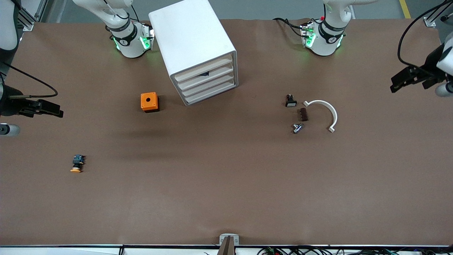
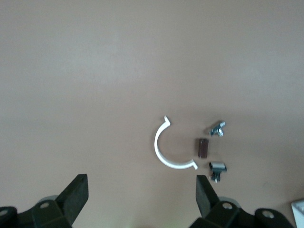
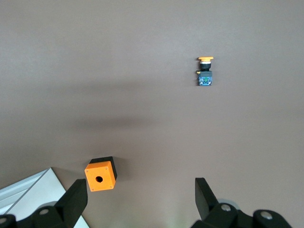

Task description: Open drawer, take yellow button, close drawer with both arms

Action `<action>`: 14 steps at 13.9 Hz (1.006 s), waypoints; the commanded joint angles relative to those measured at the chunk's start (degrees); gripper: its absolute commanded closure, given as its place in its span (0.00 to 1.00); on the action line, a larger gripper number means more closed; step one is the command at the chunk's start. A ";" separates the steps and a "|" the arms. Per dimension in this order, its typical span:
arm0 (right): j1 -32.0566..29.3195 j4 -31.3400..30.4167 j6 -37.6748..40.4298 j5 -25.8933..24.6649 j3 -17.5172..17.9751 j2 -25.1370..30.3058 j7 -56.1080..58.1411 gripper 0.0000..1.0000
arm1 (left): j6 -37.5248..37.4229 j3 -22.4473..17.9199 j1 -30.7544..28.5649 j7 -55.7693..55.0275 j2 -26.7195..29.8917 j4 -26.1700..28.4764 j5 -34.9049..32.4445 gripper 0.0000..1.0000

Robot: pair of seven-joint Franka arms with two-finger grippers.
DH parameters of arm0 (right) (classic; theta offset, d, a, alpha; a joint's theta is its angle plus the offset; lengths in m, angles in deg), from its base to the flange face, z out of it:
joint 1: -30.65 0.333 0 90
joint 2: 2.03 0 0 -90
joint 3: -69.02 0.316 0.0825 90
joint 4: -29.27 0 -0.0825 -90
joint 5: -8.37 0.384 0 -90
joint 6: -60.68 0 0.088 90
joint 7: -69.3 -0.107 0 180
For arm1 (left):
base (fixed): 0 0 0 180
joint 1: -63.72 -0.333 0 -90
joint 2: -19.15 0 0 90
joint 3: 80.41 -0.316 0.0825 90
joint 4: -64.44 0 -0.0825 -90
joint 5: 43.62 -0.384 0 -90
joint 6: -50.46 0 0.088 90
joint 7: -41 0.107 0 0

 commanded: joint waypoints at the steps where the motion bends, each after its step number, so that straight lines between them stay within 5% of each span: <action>1: -0.31 -0.94 0.60 -0.55 -0.37 0.33 0.21 0.00 | -0.83 -0.86 2.35 0.39 4.80 4.61 0.63 0.00; 14: 0.13 3.01 4.64 0.16 -0.01 1.03 -0.49 0.00 | -4.26 -0.06 3.24 -3.13 3.48 0.22 0.71 0.00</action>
